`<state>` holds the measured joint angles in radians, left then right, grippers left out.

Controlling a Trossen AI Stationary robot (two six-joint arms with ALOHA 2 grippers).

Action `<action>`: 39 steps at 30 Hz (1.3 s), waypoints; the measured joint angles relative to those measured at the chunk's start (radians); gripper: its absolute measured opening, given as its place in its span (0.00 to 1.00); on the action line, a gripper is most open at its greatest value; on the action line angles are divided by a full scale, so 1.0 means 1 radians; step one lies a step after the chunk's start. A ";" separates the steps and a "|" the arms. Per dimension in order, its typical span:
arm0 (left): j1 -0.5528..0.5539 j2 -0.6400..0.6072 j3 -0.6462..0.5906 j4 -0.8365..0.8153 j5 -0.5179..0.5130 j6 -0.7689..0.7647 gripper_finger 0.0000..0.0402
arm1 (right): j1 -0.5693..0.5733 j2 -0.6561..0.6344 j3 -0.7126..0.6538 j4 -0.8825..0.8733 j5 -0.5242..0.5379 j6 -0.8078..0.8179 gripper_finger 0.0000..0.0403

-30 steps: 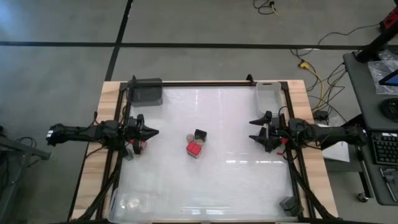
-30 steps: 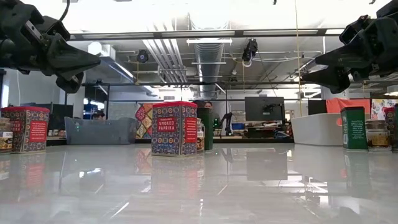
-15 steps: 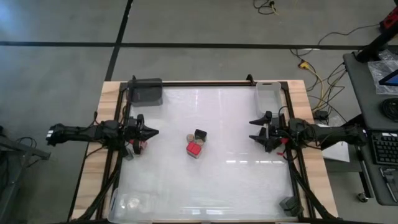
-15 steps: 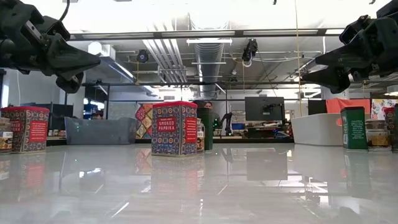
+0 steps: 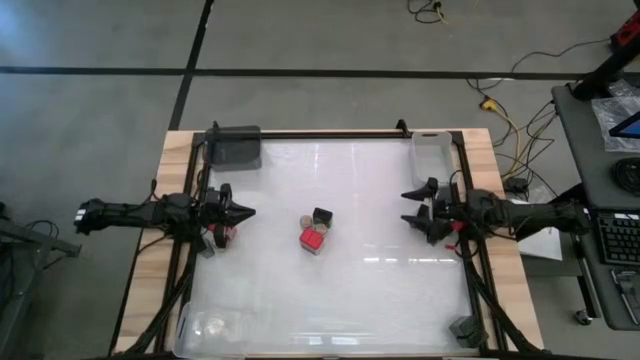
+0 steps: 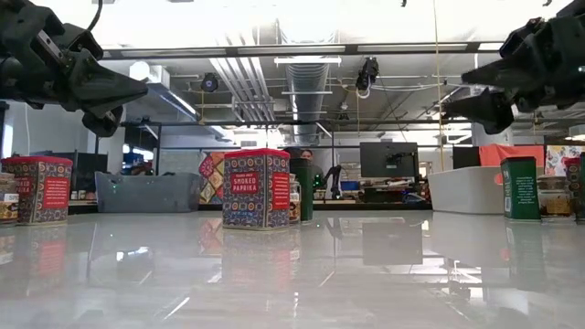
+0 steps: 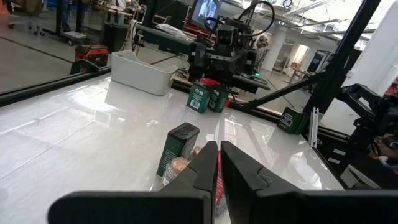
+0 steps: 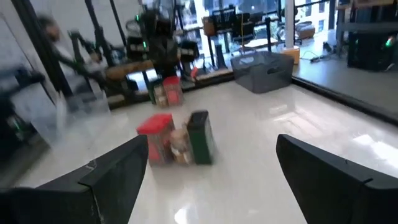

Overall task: Sort spices by type
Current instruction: Put the black seasoning can into the gray bin

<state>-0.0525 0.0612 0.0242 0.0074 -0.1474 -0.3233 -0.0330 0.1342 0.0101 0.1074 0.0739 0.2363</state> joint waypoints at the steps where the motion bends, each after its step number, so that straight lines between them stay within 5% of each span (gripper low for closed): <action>1: 0.000 0.000 0.000 0.000 0.000 0.000 0.01 | 0.000 0.002 0.000 0.055 0.001 0.015 0.86; 10: 0.000 0.000 0.000 0.000 0.000 0.000 0.01 | 0.003 0.131 0.000 0.568 -0.002 -0.028 0.86; 16: 0.000 0.000 0.000 0.000 0.000 0.000 0.01 | 0.003 0.423 0.030 0.669 0.061 -0.009 0.86; 23: 0.000 0.000 0.000 0.000 0.000 0.000 0.01 | 0.003 0.780 0.257 0.696 0.058 -0.042 0.86; 33: 0.000 0.001 0.000 0.002 0.000 0.000 0.01 | 0.003 1.101 0.675 0.119 0.032 -0.086 0.86; 39: 0.000 0.005 0.000 0.004 0.000 0.000 0.01 | 0.007 1.255 0.844 -0.044 0.031 -0.125 0.86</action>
<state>-0.0528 0.0658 0.0241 0.0110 -0.1474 -0.3233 -0.0261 1.3889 0.8538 0.0635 0.1047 0.1111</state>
